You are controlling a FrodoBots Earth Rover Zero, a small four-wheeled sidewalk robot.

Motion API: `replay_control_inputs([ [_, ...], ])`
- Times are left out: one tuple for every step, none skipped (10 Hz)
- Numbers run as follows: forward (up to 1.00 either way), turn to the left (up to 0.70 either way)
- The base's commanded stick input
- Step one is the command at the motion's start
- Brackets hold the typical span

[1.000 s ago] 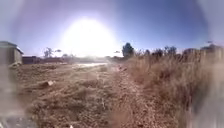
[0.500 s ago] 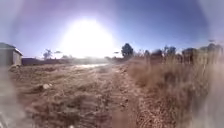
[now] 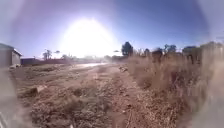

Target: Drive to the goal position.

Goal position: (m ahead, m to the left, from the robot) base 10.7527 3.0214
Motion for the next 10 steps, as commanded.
replay_control_inputs([
  [0.5,0.0],
  [0.5,0.0],
  [0.5,0.0],
  [0.5,0.0],
  [0.5,0.0],
  [0.5,0.0],
  [0.5,0.0],
  [0.5,0.0],
  [0.5,0.0],
  [0.5,0.0],
])
